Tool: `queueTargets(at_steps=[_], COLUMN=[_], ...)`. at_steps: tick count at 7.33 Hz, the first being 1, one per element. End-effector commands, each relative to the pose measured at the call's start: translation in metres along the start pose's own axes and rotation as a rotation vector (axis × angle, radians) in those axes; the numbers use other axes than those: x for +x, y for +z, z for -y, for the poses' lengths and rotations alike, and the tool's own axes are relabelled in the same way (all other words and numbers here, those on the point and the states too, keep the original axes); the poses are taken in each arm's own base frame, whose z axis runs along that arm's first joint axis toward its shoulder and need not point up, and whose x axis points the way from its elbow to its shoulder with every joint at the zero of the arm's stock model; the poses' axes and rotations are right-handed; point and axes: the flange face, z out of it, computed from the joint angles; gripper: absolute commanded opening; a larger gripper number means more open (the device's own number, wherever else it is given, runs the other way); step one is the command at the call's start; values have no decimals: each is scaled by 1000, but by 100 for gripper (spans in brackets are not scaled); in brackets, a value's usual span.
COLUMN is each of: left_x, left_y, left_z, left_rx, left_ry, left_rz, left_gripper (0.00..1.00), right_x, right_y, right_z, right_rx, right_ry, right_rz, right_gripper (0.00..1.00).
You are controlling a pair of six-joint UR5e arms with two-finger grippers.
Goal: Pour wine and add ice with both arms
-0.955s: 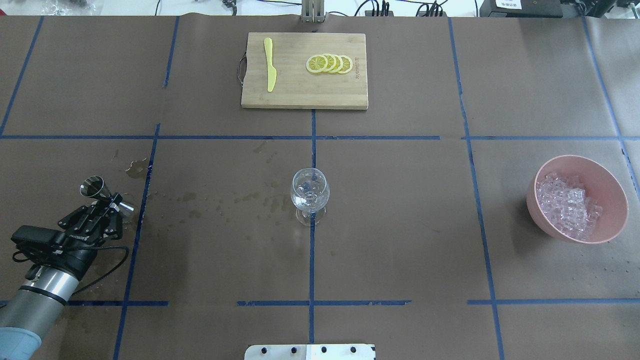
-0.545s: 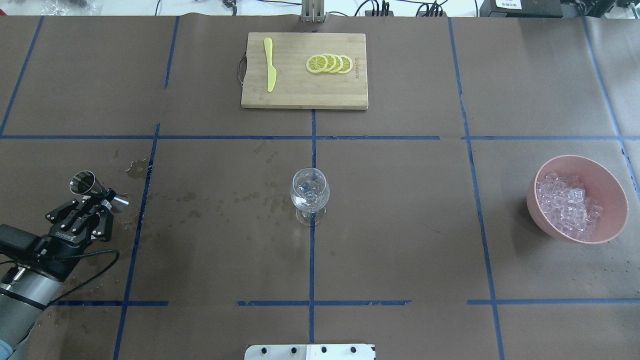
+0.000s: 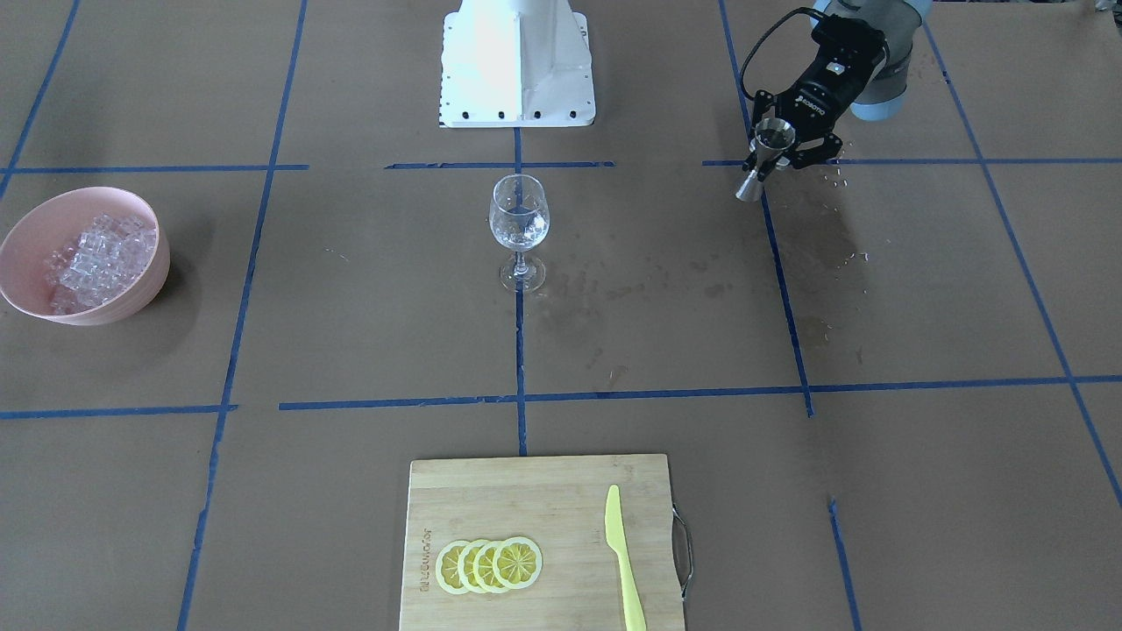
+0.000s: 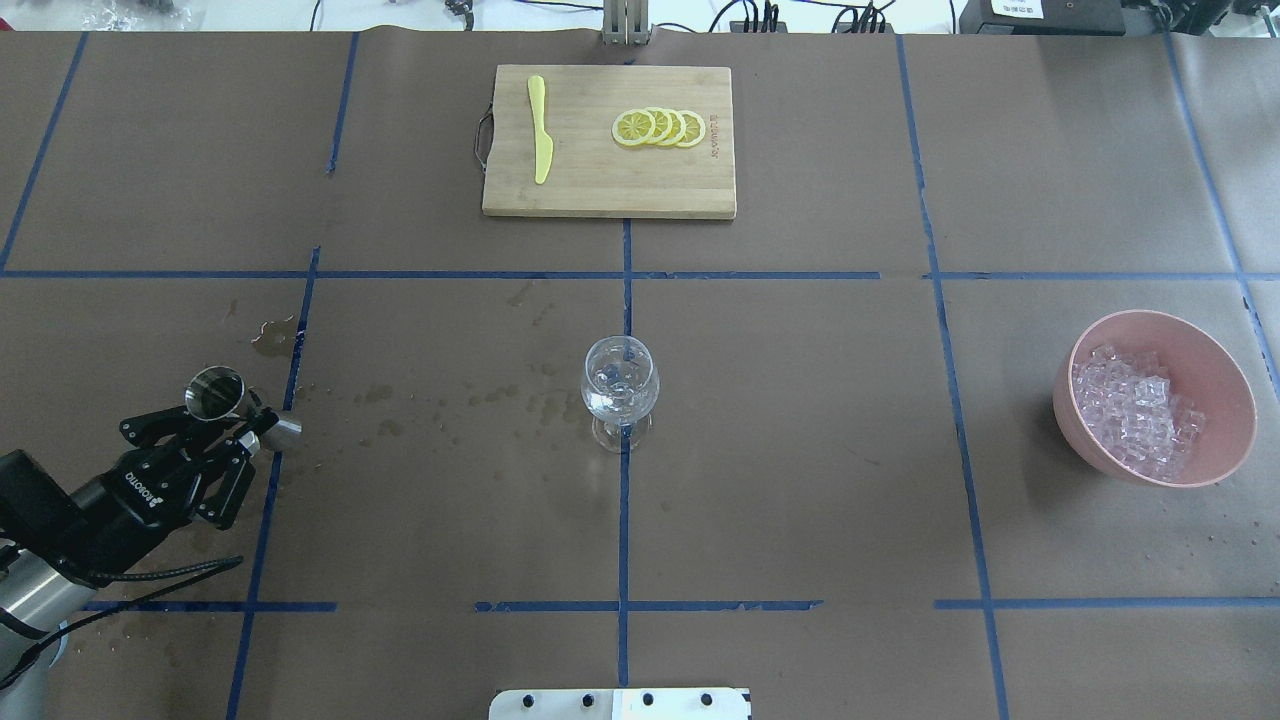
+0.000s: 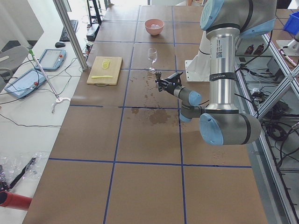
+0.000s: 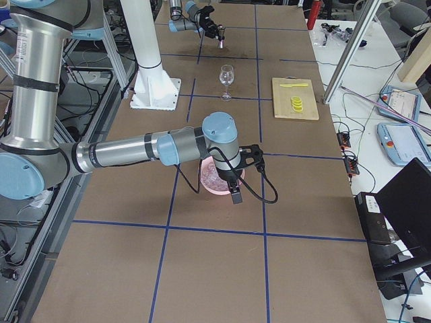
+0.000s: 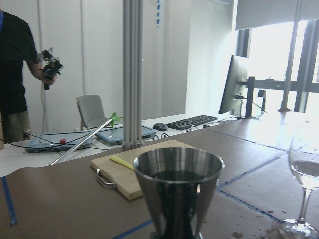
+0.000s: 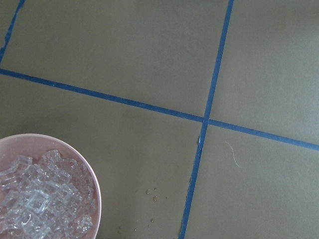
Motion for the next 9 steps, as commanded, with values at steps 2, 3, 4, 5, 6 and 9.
queueTargets(at_steps=[2,3,4,5,6,9], left_x=[-36,-41,-33,-22,-11,20], left_y=[35,62,88,111,134,172], left_z=[67,88,116,138,158,182], left_rx=[-213,-276,-326,-364,-402,-504], left_ry=[109,115,110,103,97,75], left_rz=[-284,-318,-324,-310,-296,-286], left_gripper=[0,0,0,0,0,0], right_x=[0,0,1,0,0,0], right_y=[0,0,0,0,0,0], right_z=[-1,-1,-1,-1,-1,-1], right_rx=[-1,-1,0,-1,-1,-1], right_ry=[1,1,2,1,1,3], right_rz=[-2,-2,-2,-2,0,-2], right_gripper=[100,100,100,100,100,100])
